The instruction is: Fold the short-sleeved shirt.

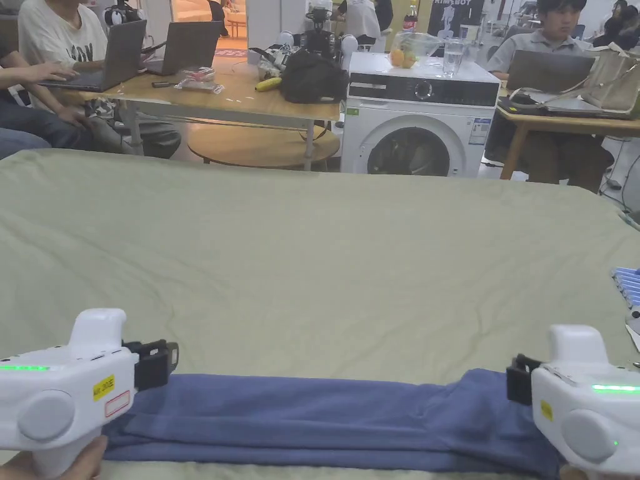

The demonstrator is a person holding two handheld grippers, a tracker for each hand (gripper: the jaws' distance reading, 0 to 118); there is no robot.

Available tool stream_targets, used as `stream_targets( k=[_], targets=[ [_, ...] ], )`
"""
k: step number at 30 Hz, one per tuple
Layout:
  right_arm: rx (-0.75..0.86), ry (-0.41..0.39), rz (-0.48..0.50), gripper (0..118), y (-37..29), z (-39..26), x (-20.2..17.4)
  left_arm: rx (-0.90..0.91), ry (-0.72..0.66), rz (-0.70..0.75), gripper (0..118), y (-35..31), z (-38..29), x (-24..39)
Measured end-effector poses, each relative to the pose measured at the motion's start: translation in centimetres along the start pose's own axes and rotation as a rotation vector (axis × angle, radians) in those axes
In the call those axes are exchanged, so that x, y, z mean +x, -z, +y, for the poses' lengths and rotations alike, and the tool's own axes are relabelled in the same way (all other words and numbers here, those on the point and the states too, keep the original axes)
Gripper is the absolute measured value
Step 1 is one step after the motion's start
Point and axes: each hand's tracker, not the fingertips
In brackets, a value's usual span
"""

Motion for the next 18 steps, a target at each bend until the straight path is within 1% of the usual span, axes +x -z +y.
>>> stream_targets(
  k=[2, 4, 7, 8, 9, 10, 11, 12, 13, 18],
  targets=[
    [0.112, 0.054, 0.044, 54, -0.3, 0.3, -1.2, 0.089, 0.045, 0.024, 44, 0.2, 0.3, 0.6],
    [0.204, 0.089, 0.077, 54, -0.7, 0.5, -2.8, 0.175, 0.091, 0.057, 44, 0.0, 0.7, 1.6],
    [0.302, 0.105, 0.097, 54, -1.3, 0.8, -5.4, 0.248, 0.113, 0.112, 44, -0.3, 1.3, 2.9],
    [0.33, 0.101, 0.101, 54, -1.4, 0.9, -6.2, 0.256, 0.113, 0.118, 42, -0.3, 1.5, 3.1],
    [0.354, 0.104, 0.096, 51, -1.4, 1.2, -7.1, 0.274, 0.111, 0.136, 38, -0.4, 1.6, 3.2],
    [0.361, 0.102, 0.088, 41, -1.4, 1.3, -7.6, 0.284, 0.109, 0.143, 27, -0.6, 1.8, 3.5],
    [0.381, 0.112, 0.083, 26, -1.6, 1.4, -8.2, 0.283, 0.108, 0.14, 17, -0.7, 2.0, 3.5],
    [0.394, 0.116, 0.078, 9, -1.8, 1.6, -8.8, 0.299, 0.108, 0.157, 9, -0.8, 2.0, 3.5],
    [0.397, 0.112, 0.077, 0, -1.8, 1.8, -9.3, 0.312, 0.109, 0.158, 1, -0.9, 2.1, 3.4],
    [0.4, 0.094, 0.094, 0, -1.8, 2.9, -12.0, 0.27, 0.07, 0.166, 0, -1.8, 2.5, 1.5]
  ],
)
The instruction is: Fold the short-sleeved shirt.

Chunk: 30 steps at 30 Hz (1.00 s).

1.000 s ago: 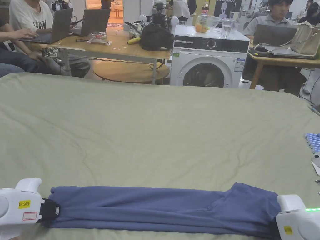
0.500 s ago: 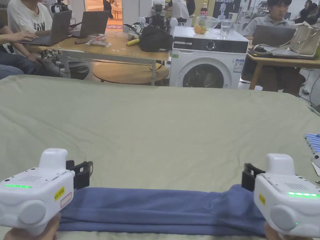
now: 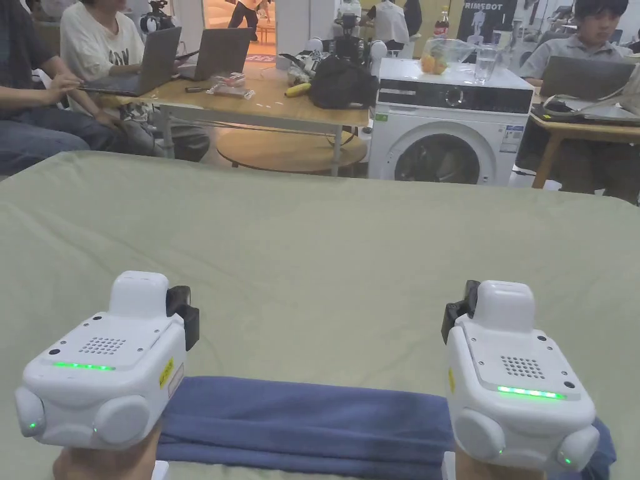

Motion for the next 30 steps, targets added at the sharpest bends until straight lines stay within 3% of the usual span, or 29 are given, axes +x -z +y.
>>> stream_targets(
  k=[12, 14, 15, 16, 17, 18, 23, 27, 30],
  targets=[
    [-0.061, -0.062, 0.144, 0, 1.6, -0.9, -5.3, -0.456, -0.439, -0.268, 0, 2.1, -4.0, -13.7],
    [-0.071, -0.066, 0.156, 0, 1.8, -1.2, -6.0, -0.523, -0.51, -0.321, 9, 3.0, -5.2, -15.7],
    [-0.08, -0.067, 0.166, 0, 1.9, -1.4, -6.3, -0.561, -0.541, -0.347, 22, 3.5, -5.8, -16.6],
    [-0.086, -0.066, 0.174, 0, 1.9, -1.5, -6.4, -0.578, -0.565, -0.368, 45, 3.8, -6.3, -17.2],
    [-0.091, -0.067, 0.176, 0, 2.0, -1.7, -6.6, -0.612, -0.594, -0.401, 56, 4.5, -6.9, -17.9],
    [-0.1, -0.068, 0.181, 0, 2.1, -1.8, -6.8, -0.646, -0.62, -0.421, 61, 5.1, -7.6, -18.5],
    [-0.12, -0.084, 0.197, 0, 2.0, -2.2, -6.9, -0.834, -0.797, -0.578, 62, 7.4, -11.4, -18.5],
    [-0.126, -0.103, 0.2, 0, 1.9, -2.7, -6.4, -0.77, -0.941, -0.741, 61, 9.8, -13.4, -18.2],
    [-0.139, -0.101, 0.191, 0, 2.1, -3.0, -5.7, -0.745, -0.864, -0.75, 61, 8.8, -13.1, -15.3]
  ],
)
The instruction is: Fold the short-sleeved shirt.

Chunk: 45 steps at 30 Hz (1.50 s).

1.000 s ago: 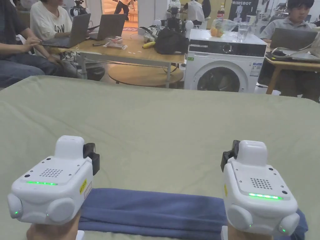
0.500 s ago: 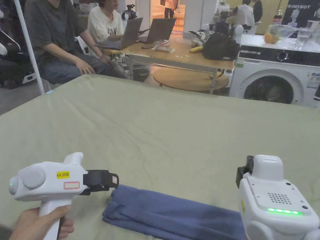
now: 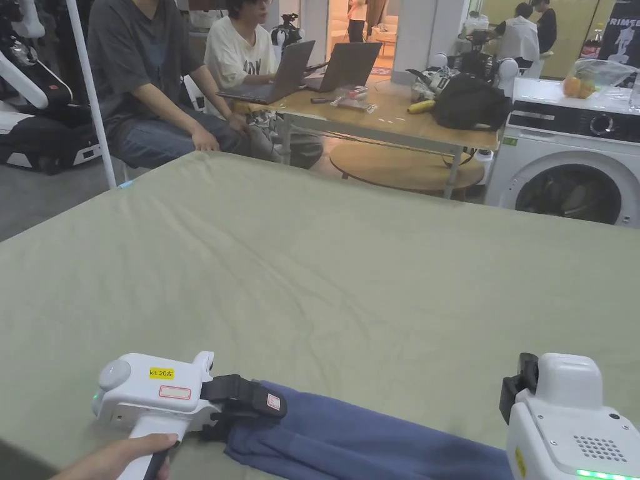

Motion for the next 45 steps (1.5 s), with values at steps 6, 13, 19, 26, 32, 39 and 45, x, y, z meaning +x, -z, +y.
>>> stream_targets(
  k=[6, 13, 19, 26, 32, 39, 45],
  targets=[
    [-0.031, 0.018, -0.021, 0, 0.1, -0.4, 1.4, 0.063, -0.035, 0.084, 30, -0.1, 0.0, -0.5],
    [-0.044, 0.019, -0.03, 0, 0.3, -0.5, 2.4, 0.129, 0.036, 0.09, 2, -0.2, 0.5, -0.2],
    [-0.038, 0.022, -0.021, 0, 0.8, -0.1, 2.3, 0.22, 0.071, 0.115, 2, -6.0, 0.4, 5.4],
    [-0.027, 0.023, 0.013, 0, 1.0, 0.4, 1.4, 0.238, 0.1, 0.353, 2, -10.4, 0.6, 6.8],
    [-0.021, 0.032, 0.032, 0, 0.7, 0.6, 1.0, 0.201, 0.112, 0.279, 2, -8.0, -1.4, 12.0],
    [-0.023, 0.04, 0.031, 0, 0.1, 0.7, 1.7, 0.089, 0.099, 0.038, 2, -1.0, -2.2, 16.6],
    [-0.029, 0.043, 0.002, 0, -0.4, 0.6, 3.1, -0.04, 0.111, 0.098, 2, 8.3, -2.7, 17.7]
  ],
)
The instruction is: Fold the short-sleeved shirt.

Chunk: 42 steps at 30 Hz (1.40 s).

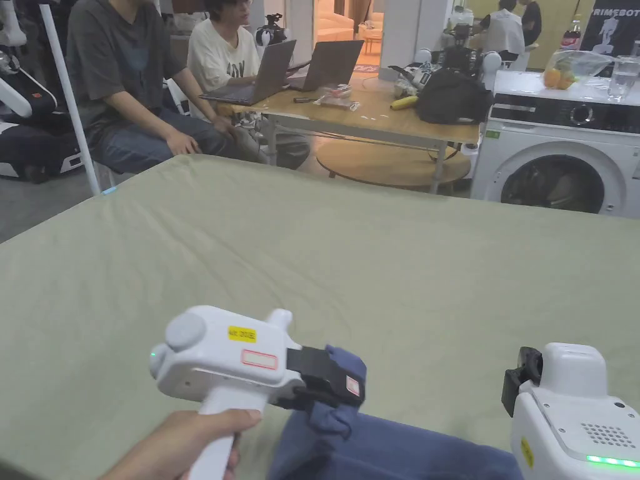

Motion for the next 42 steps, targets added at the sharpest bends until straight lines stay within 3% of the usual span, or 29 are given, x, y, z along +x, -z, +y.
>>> stream_targets(
  k=[6, 12, 17, 21, 25, 28, 30, 31, 38, 42],
  targets=[
    [-0.011, 0.004, -0.035, 0, -0.3, -0.4, 1.7, -0.135, -0.049, 0.215, 2, 7.4, -0.3, -2.4],
    [-0.025, 0.013, -0.057, 0, -0.5, -0.8, 2.7, -0.175, -0.024, 0.251, 4, 9.7, -1.0, -2.9],
    [-0.033, 0.023, -0.055, 0, -0.6, -1.0, 2.9, -0.141, -0.042, 0.193, 43, 8.1, -1.5, -1.0],
    [-0.033, 0.025, -0.052, 0, -0.9, -1.0, 3.1, -0.107, -0.045, 0.085, 48, 5.3, -1.7, 0.0],
    [-0.033, 0.034, -0.052, 0, -1.1, -0.9, 3.4, -0.038, 0.021, 0.049, 46, 3.3, -1.8, 0.7],
    [-0.036, 0.039, -0.054, 0, -1.1, -0.9, 3.5, -0.011, 0.026, 0.132, 17, 3.2, -1.9, 0.0],
    [-0.037, 0.041, -0.053, 0, -1.1, -1.0, 3.6, -0.017, 0.032, 0.234, 11, 4.0, -1.9, -1.0],
    [-0.037, 0.039, -0.054, 0, -1.2, -1.0, 3.6, -0.043, 0.021, 0.19, 6, 4.7, -2.2, -1.3],
    [-0.042, 0.044, -0.055, 0, -1.1, -1.2, 3.7, -0.111, -0.022, 0.004, 4, 10.9, -3.5, -3.1],
    [-0.048, 0.038, -0.055, 0, -1.1, -1.4, 3.7, -0.141, -0.071, 0.078, 4, 14.2, -4.1, -4.5]
  ],
)
